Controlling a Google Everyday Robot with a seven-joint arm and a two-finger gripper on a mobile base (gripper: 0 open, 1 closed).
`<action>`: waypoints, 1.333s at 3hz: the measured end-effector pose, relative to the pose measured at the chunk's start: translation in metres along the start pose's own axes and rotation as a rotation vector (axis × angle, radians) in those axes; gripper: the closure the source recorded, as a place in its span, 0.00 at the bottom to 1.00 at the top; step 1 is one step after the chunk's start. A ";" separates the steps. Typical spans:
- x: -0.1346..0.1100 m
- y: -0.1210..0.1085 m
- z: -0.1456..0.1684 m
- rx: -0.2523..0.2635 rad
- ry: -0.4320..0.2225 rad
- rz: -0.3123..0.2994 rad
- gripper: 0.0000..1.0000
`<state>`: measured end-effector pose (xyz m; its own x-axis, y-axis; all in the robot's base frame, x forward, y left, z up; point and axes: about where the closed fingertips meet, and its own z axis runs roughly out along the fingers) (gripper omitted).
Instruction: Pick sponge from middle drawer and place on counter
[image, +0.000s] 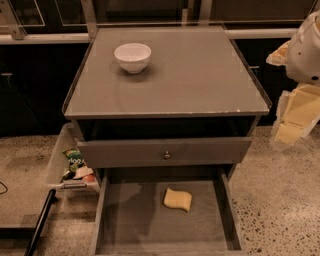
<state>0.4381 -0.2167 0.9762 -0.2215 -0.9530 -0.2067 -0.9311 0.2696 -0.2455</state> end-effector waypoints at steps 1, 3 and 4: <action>0.000 0.000 0.000 0.000 0.000 0.000 0.00; 0.023 0.024 0.060 -0.057 0.057 0.013 0.00; 0.039 0.047 0.106 -0.087 0.033 -0.008 0.00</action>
Offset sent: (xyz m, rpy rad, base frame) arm -0.0082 -0.0036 -0.0546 -0.0609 0.0749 -0.0245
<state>0.4160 -0.2268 0.8557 -0.2216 -0.9596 -0.1734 -0.9543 0.2499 -0.1635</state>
